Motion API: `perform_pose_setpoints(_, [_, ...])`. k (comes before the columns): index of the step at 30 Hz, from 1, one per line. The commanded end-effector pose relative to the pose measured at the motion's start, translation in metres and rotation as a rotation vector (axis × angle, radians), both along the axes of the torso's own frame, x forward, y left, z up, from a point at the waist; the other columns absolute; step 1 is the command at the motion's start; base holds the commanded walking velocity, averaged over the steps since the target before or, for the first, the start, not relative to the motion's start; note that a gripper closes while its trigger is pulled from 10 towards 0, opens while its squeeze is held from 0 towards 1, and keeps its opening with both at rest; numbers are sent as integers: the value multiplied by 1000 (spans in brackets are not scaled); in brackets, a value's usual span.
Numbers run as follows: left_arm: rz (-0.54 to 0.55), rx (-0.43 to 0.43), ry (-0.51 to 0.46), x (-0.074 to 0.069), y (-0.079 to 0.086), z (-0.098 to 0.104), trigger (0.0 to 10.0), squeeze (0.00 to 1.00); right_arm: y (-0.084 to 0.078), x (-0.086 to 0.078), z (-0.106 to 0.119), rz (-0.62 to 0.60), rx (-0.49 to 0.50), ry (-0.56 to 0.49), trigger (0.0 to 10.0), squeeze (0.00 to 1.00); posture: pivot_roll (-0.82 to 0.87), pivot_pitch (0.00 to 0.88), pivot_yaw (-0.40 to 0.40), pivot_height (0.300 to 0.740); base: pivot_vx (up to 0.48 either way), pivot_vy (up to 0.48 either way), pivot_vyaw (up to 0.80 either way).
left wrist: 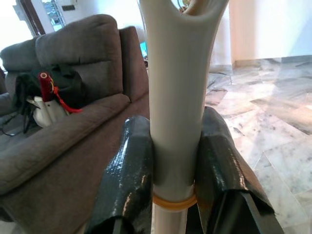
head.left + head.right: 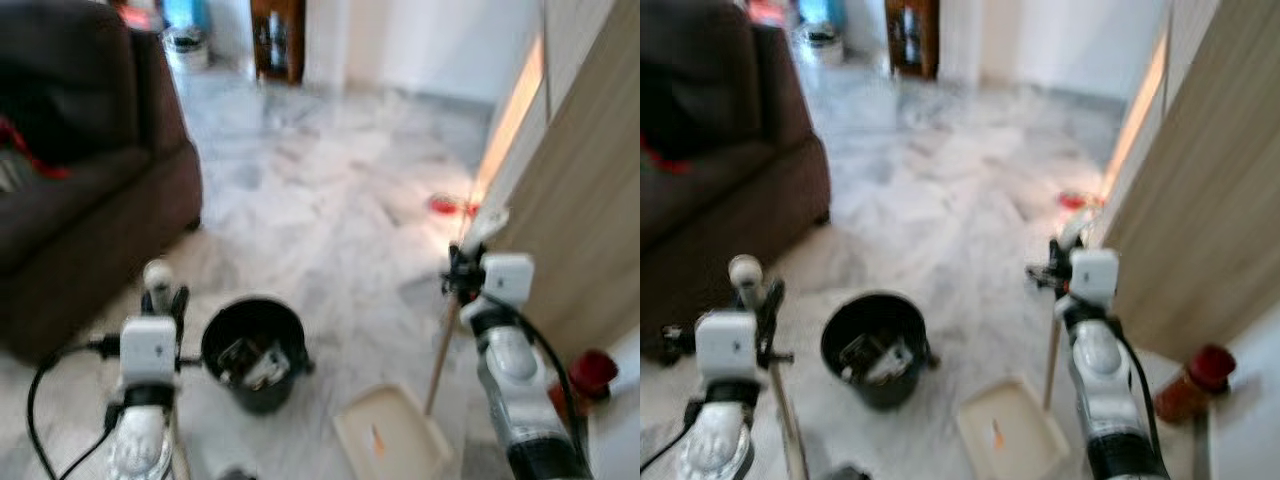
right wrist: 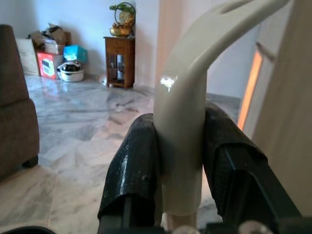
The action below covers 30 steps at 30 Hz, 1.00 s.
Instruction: Sweep floor
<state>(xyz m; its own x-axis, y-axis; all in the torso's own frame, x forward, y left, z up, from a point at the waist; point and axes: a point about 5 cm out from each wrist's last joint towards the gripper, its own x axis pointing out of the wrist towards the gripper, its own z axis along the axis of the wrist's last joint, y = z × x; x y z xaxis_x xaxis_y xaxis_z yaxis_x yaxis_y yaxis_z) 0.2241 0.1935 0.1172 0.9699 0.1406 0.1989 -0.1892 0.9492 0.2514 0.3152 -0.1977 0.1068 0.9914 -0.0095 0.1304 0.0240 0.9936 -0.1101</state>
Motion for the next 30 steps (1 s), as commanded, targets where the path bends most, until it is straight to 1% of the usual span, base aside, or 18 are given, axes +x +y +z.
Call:
perform_pose_setpoints(1, [-6, 25, -27, 1, 0, 6, 10000, 0, -1, 3, 13, 1, -14, -51, 10000, 0, 13, 30, -51, 740, -330, 0, 0])
perform_pose_setpoints(10, [2, 28, -34, 3, 1, 8, 10000, 0, 1, 5, 15, -4, 1, -54, 10000, 0, 18, 45, -52, 740, -315, 0, 0])
perform_pose_setpoints(18, [-2, 28, -38, 7, -1, 9, 10000, 0, 2, 4, 12, -11, 7, -40, 10000, 0, 15, 46, -50, 740, 0, 0, 0])
perform_pose_setpoints(30, [-13, 27, -39, 13, -2, 8, 10000, 0, 1, 4, 8, -29, 11, -18, 10000, 0, 15, 30, -48, 740, 0, 0, -800])
